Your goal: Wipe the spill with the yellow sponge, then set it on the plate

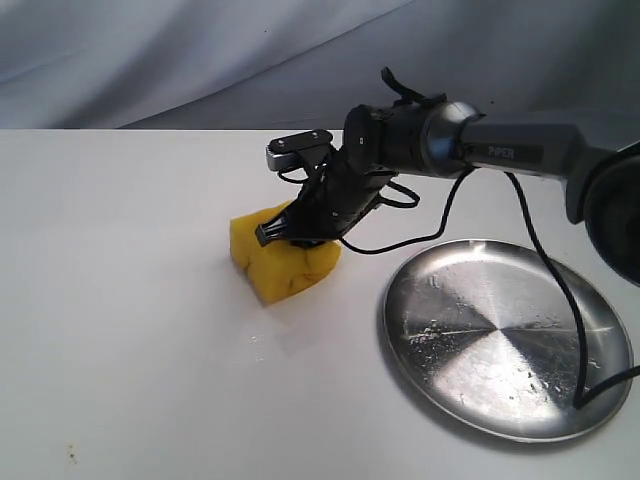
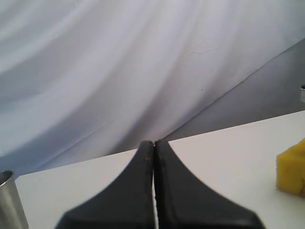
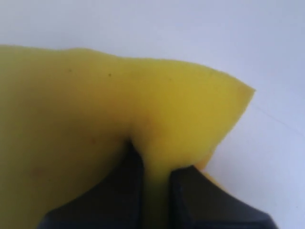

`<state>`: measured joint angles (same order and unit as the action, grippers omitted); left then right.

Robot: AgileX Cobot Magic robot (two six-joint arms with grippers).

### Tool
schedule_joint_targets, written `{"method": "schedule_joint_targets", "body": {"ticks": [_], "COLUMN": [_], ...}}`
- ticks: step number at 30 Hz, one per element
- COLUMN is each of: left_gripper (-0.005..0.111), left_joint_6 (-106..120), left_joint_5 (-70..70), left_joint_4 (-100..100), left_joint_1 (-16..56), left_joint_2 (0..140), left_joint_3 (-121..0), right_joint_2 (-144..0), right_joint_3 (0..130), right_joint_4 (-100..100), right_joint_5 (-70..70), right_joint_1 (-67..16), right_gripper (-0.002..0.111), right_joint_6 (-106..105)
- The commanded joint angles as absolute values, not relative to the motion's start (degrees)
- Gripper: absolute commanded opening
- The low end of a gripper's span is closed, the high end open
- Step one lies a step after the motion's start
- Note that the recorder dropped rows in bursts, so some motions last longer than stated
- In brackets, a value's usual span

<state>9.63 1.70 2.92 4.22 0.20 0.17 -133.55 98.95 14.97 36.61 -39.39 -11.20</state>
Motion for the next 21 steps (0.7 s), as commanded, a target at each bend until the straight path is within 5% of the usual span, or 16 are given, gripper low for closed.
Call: {"method": "schedule_joint_targets", "body": {"ticks": [1,13,21], "left_gripper": [0.000,0.000,0.000], "left_joint_6": [9.1,9.1,9.1], "left_joint_5": [1.3,1.3,1.3], "left_joint_4": [2.4,2.4,2.4], "left_joint_1": [4.0,4.0,4.0], "left_joint_2": [0.0,0.0,0.0], "left_joint_3": [0.0,0.0,0.0], "right_joint_2": [-134.6,-133.6,-133.6], "right_joint_3": [98.0,98.0,98.0], "right_joint_4": [-1.5,-5.0,0.8], "right_joint_5": [40.0,45.1,42.6], "right_joint_1": [-37.5,-29.9,-39.5], "right_gripper": [0.000,0.000,0.000], "right_joint_6": [0.7,6.2,-4.6]}}
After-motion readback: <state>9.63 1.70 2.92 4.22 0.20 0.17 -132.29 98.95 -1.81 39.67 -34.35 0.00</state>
